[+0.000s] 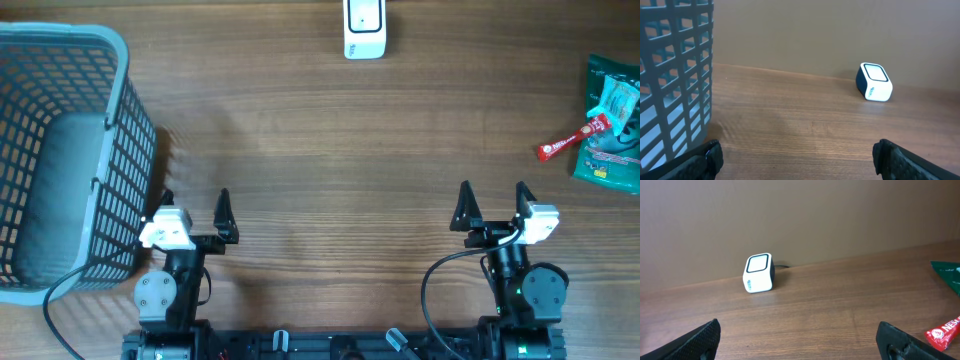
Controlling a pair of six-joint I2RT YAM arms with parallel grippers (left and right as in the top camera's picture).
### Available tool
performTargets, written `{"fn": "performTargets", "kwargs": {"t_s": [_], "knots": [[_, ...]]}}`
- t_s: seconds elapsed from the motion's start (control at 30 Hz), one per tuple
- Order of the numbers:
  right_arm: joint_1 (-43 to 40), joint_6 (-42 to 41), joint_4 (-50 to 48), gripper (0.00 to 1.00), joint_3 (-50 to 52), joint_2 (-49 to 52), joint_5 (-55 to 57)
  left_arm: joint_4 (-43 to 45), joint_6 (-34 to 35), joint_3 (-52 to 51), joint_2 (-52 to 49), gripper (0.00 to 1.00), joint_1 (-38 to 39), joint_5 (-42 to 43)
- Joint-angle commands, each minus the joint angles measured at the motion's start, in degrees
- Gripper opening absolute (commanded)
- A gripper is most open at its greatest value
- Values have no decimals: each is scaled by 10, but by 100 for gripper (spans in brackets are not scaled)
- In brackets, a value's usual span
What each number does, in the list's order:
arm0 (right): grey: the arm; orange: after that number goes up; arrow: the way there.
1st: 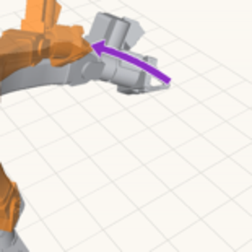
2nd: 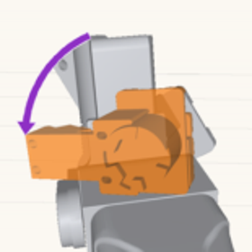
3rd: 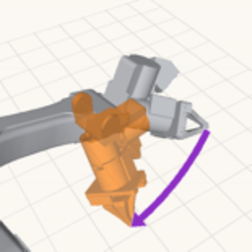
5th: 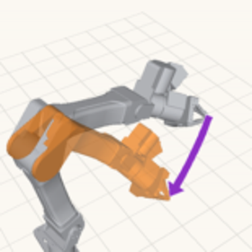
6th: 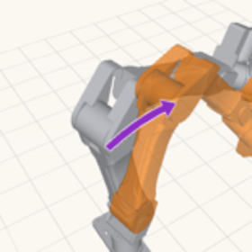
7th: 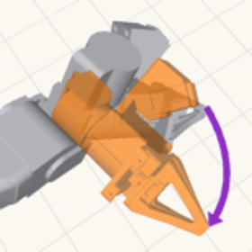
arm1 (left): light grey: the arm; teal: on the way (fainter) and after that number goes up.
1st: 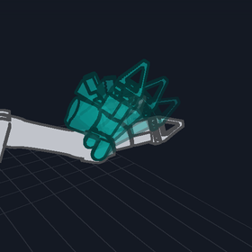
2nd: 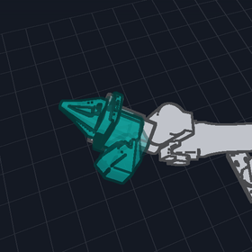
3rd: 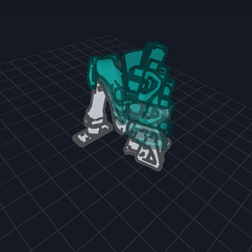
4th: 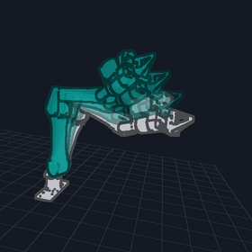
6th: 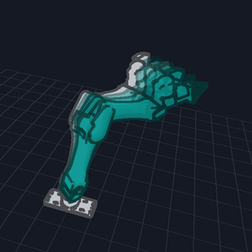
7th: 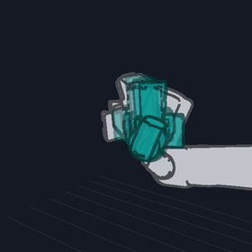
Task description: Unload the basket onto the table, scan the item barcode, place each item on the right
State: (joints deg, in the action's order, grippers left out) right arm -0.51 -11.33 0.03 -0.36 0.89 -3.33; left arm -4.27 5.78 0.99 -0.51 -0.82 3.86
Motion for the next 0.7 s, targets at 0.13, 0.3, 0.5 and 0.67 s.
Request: {"fn": "performTargets", "kwargs": {"t_s": [0.13, 0.3, 0.5, 0.67], "knots": [[3, -7, -2, 100, 1, -6, 9, 0, 20, -7, 3, 100, -15, -18], [3, -7, -2, 100, 1, -6, 9, 0, 20, -7, 3, 100, -33, -18], [3, -7, -2, 100, 1, -6, 9, 0, 20, -7, 3, 100, -50, -18], [3, -7, -2, 100, 1, -6, 9, 0, 20, -7, 3, 100, -59, -18]]}}
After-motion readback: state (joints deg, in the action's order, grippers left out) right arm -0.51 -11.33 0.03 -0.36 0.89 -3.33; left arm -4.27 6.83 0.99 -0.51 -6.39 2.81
